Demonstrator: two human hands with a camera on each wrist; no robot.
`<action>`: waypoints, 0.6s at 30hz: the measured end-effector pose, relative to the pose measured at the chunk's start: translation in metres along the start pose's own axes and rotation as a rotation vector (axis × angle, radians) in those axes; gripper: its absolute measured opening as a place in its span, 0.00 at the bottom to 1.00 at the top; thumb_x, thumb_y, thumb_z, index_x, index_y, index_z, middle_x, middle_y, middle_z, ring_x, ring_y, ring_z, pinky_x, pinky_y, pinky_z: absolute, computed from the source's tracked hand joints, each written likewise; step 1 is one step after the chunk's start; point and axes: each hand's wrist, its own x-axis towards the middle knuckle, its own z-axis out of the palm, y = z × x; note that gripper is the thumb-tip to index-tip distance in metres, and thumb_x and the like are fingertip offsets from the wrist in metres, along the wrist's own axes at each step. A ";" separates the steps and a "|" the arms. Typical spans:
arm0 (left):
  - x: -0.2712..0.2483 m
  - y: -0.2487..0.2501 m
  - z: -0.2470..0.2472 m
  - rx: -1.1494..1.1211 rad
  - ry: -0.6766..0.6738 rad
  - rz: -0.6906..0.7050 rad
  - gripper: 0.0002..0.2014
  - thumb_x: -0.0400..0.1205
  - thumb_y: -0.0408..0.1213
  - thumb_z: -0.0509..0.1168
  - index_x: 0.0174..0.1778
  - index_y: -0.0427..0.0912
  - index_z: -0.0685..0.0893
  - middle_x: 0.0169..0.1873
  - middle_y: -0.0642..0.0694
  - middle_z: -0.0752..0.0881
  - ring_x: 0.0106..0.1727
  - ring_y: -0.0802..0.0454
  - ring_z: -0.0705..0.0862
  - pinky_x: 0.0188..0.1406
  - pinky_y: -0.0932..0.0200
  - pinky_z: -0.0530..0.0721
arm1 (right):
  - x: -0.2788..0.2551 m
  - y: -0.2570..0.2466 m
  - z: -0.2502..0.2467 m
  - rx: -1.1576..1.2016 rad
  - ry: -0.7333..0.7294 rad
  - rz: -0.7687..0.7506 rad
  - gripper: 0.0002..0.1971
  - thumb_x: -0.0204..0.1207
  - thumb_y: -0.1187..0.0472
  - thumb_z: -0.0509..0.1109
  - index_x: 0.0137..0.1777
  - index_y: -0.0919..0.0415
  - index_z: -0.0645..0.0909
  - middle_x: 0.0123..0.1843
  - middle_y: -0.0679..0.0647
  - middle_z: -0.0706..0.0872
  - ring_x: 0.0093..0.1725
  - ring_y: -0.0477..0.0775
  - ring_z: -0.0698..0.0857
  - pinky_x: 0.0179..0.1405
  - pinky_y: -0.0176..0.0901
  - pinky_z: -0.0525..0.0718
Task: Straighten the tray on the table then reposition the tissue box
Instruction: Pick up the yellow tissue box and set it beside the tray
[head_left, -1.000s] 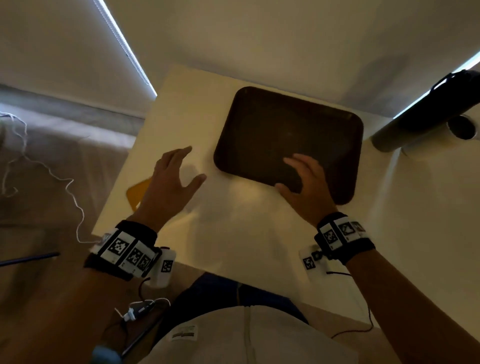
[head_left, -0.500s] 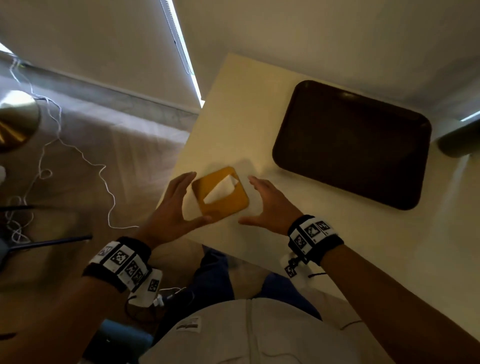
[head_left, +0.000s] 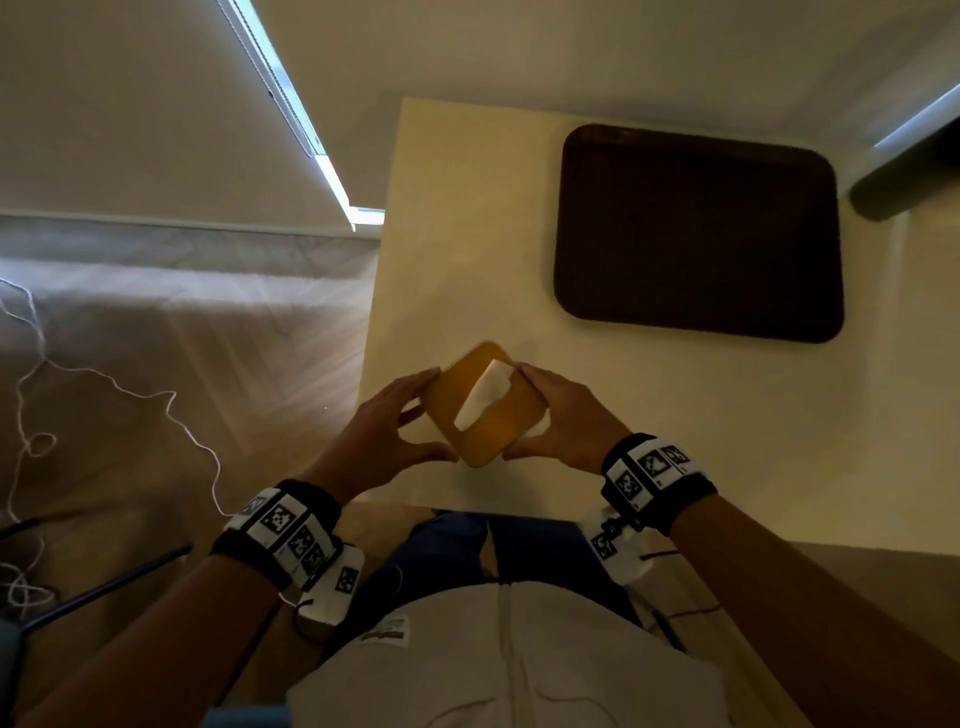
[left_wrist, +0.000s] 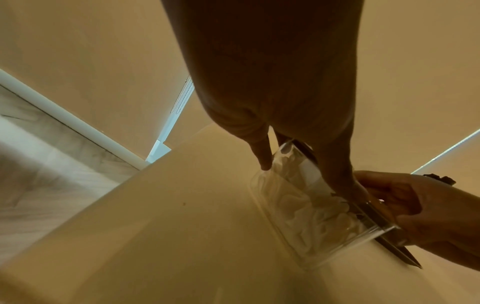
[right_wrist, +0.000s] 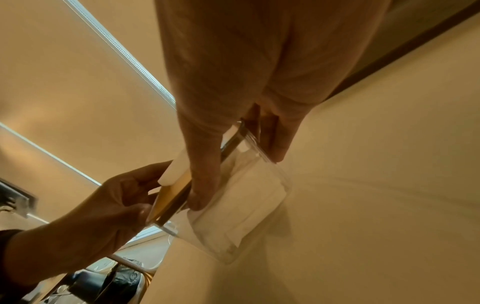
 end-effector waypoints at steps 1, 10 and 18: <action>0.003 0.001 -0.003 0.002 -0.004 0.003 0.51 0.66 0.52 0.82 0.84 0.49 0.66 0.77 0.53 0.72 0.75 0.59 0.74 0.68 0.76 0.74 | 0.001 -0.002 -0.003 0.008 0.001 0.003 0.56 0.56 0.44 0.86 0.82 0.52 0.60 0.76 0.50 0.74 0.70 0.49 0.75 0.70 0.48 0.75; 0.103 0.038 -0.077 -0.023 -0.018 0.108 0.51 0.66 0.51 0.79 0.85 0.45 0.65 0.79 0.43 0.73 0.77 0.52 0.76 0.70 0.63 0.79 | 0.078 -0.043 -0.083 -0.021 0.065 -0.041 0.54 0.56 0.45 0.86 0.81 0.52 0.61 0.72 0.51 0.78 0.67 0.50 0.77 0.66 0.48 0.78; 0.234 0.072 -0.147 -0.159 -0.066 -0.026 0.55 0.59 0.42 0.82 0.84 0.46 0.66 0.79 0.42 0.74 0.77 0.45 0.77 0.71 0.50 0.81 | 0.182 -0.068 -0.164 -0.072 0.168 -0.034 0.55 0.55 0.47 0.87 0.81 0.53 0.61 0.73 0.55 0.78 0.68 0.56 0.79 0.66 0.55 0.80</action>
